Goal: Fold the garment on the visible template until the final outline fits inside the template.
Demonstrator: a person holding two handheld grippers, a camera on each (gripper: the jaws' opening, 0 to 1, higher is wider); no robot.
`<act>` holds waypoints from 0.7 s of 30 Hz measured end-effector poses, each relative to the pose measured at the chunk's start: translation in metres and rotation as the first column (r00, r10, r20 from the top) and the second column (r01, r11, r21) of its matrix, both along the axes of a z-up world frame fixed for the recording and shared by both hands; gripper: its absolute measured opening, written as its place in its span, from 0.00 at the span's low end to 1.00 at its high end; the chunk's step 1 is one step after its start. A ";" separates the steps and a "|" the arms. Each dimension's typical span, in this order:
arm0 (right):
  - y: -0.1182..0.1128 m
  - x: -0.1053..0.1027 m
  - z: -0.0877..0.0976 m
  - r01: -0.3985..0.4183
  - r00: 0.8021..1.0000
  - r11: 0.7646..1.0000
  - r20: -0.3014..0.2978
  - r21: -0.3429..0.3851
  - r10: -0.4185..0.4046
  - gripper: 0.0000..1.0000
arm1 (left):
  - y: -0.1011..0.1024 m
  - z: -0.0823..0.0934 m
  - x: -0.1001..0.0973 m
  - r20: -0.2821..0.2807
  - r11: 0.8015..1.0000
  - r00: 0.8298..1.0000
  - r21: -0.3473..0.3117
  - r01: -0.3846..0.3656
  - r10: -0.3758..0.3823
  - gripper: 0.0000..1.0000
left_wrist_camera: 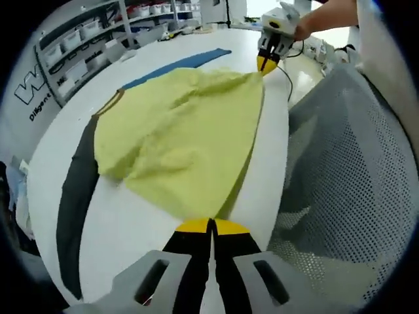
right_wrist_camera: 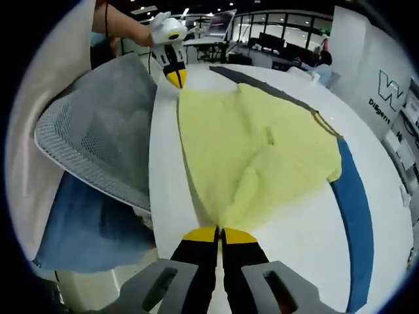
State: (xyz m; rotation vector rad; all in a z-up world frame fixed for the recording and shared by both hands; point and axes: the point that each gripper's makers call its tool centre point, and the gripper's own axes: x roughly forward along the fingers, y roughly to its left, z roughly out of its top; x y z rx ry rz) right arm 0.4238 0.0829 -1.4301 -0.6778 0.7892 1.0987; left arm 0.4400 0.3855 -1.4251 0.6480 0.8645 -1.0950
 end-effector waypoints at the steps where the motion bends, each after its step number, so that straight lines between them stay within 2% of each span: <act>1: 0.003 -0.004 -0.002 0.002 1.000 1.000 -0.012 0.011 -0.002 0.00 | 0.003 -0.004 -0.005 -0.006 1.000 1.000 0.006 -0.003 0.003 0.00; 5: 0.004 -0.014 -0.009 -0.026 0.999 0.999 -0.029 -0.025 0.025 0.00 | 0.010 -0.009 -0.016 -0.028 1.000 0.999 0.018 -0.023 0.024 0.00; 10: 0.008 -0.020 -0.012 -0.010 0.998 1.000 -0.057 -0.025 0.009 0.00 | 0.015 -0.012 -0.019 -0.030 0.998 0.998 0.024 -0.057 0.058 0.00; 12: 0.010 -0.024 -0.017 -0.027 0.998 0.998 -0.066 -0.048 0.024 0.00 | 0.016 -0.013 -0.020 -0.035 0.997 0.997 0.031 -0.066 0.067 0.00; 17: 0.009 -0.029 -0.018 -0.015 0.996 0.999 -0.090 -0.041 0.011 0.00 | 0.024 -0.021 -0.028 -0.073 0.995 0.994 0.070 -0.075 0.080 0.00; 19: 0.009 -0.035 -0.018 0.000 0.991 1.000 -0.134 -0.022 -0.003 0.00 | 0.026 -0.020 -0.027 -0.069 0.994 0.994 0.080 -0.078 0.084 0.00; 21: 0.003 -0.037 -0.018 -0.003 0.989 0.999 -0.145 -0.038 -0.002 0.00 | 0.026 -0.021 -0.028 -0.080 0.992 0.991 0.077 -0.099 0.105 0.00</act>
